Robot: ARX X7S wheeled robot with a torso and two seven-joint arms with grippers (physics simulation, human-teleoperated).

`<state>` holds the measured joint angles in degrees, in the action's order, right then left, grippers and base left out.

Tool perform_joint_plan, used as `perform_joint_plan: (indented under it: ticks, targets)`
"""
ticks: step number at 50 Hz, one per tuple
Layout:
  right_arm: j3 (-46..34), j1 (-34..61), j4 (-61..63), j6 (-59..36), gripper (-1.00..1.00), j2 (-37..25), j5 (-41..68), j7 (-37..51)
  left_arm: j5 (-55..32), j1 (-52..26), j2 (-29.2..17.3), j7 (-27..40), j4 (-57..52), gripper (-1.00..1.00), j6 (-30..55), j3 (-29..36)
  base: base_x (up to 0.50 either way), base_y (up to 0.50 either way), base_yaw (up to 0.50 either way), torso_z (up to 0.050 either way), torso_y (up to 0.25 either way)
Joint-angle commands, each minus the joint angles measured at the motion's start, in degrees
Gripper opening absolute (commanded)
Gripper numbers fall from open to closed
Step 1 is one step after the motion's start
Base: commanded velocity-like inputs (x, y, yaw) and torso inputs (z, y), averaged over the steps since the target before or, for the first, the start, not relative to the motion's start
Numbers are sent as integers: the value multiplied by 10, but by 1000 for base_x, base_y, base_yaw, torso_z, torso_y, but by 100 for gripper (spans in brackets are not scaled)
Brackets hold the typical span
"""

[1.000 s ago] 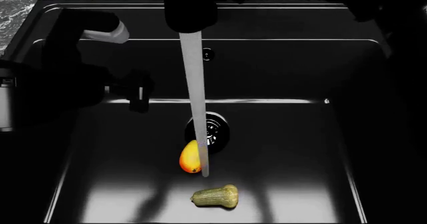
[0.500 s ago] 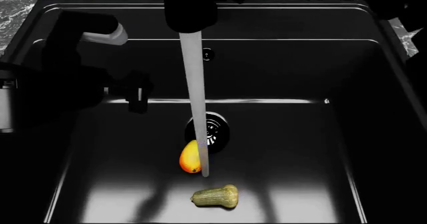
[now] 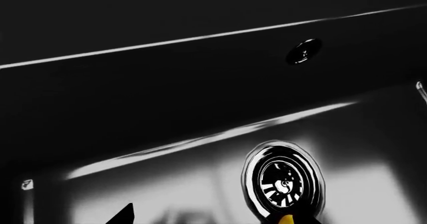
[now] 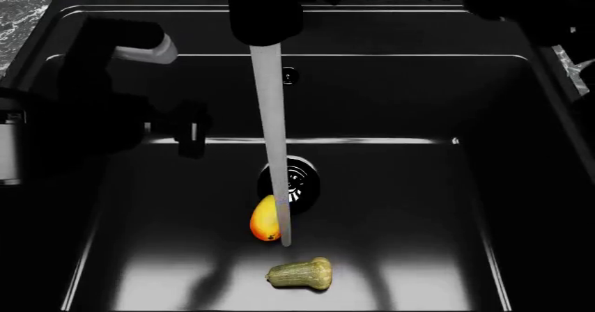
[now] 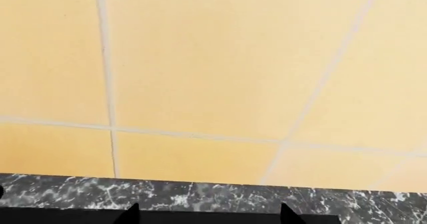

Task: Pick up the fruits and vegetables and place them in the sink. Turn on the sink faucet to wash them. Then turn the sink off and put them in the tray.

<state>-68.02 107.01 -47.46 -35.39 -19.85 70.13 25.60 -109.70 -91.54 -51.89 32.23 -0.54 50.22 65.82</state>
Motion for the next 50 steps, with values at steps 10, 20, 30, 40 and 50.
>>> perform_joint_plan:
  ticks: [10, 20, 30, 40, 50]
  targets:
    - [-4, -4, -76, 21, 100, 48, -12, -44, 2, 3, 1, -1, -1, 100, 0, 0, 0, 0, 0, 0, 0]
    - [-9, -2, -123, 35, 100, 76, -23, -66, 4, 6, -2, -5, -1, 100, -1, -1, 0, 0, 0, 0, 0]
    - [-11, -4, -134, 44, 100, 83, -29, -76, 3, 5, -2, -4, -2, 100, 0, -2, 0, 0, 0, 0, 0]
    - [-8, -6, -126, 58, 100, 87, -30, -93, 2, 5, -6, -4, -4, 100, 1, -3, 0, 0, 0, 0, 0]
    - [-10, -10, -122, 61, 100, 91, -32, -117, 2, 6, -7, -4, -4, 100, 0, -4, 0, 0, 0, 0, 0]
